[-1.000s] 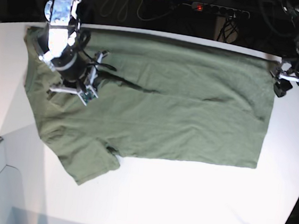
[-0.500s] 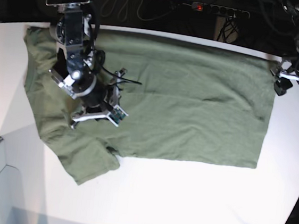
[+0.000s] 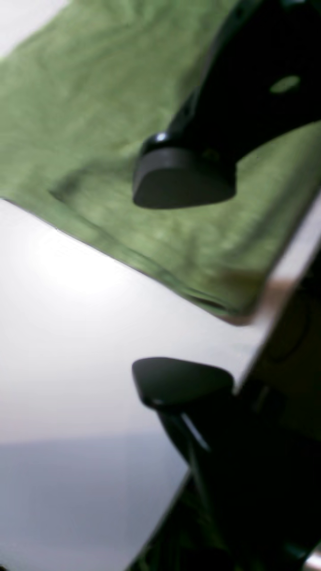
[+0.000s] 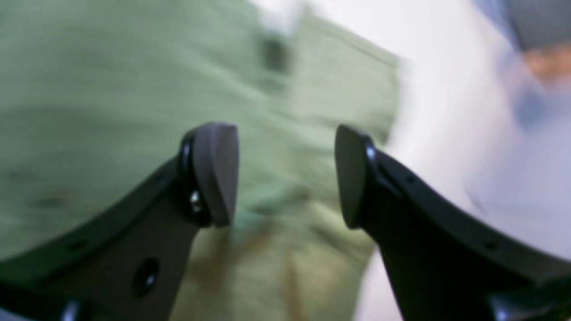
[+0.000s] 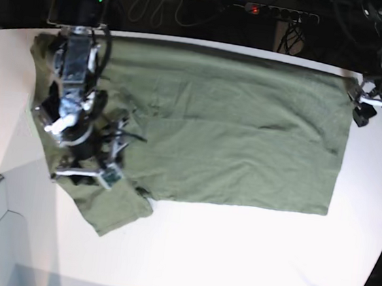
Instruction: Layout the t-shirt on the table in an organized manner, then fold the t-shirt properly
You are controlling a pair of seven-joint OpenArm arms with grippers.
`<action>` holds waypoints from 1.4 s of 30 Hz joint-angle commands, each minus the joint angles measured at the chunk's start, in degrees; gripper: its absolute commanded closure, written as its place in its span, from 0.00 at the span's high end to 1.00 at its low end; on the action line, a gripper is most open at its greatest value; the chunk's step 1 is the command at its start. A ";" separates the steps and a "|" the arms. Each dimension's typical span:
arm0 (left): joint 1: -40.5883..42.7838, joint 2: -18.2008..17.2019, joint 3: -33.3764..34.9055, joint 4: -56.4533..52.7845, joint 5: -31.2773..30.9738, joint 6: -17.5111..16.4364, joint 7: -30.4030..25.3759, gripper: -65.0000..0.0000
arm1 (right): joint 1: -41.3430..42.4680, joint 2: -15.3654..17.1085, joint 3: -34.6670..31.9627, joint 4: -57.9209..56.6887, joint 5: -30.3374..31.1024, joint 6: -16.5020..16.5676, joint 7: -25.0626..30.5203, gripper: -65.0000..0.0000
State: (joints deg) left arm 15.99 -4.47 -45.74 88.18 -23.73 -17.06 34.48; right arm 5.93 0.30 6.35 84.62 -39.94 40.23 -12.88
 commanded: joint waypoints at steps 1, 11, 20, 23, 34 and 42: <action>-1.44 -0.67 -0.20 0.92 -0.67 -0.39 -1.38 0.78 | 1.14 -0.34 0.90 0.96 0.60 -0.23 0.97 0.53; -15.42 -1.90 2.61 -2.51 4.69 -0.30 -1.03 0.78 | 10.99 0.01 20.33 -9.76 4.82 -0.23 0.53 0.54; -32.91 -7.27 8.15 -25.10 13.84 -0.22 -1.64 0.78 | 20.13 5.73 30.18 -32.18 4.82 -0.23 1.15 0.54; -37.66 -8.76 10.09 -33.46 14.45 -0.22 -1.73 0.78 | 21.80 8.01 30.27 -38.69 4.91 -0.23 2.03 0.57; -45.83 -10.70 21.43 -55.70 14.36 0.31 -14.66 0.78 | 22.42 9.95 30.35 -48.09 4.91 -3.79 14.77 0.61; -47.07 -12.01 24.86 -63.08 14.36 0.31 -22.13 0.78 | 26.55 9.86 36.68 -48.36 5.00 -8.18 16.45 0.61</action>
State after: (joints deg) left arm -29.41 -15.84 -20.93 24.43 -9.02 -16.53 13.23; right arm 30.92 9.39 43.16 35.57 -35.73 32.71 2.15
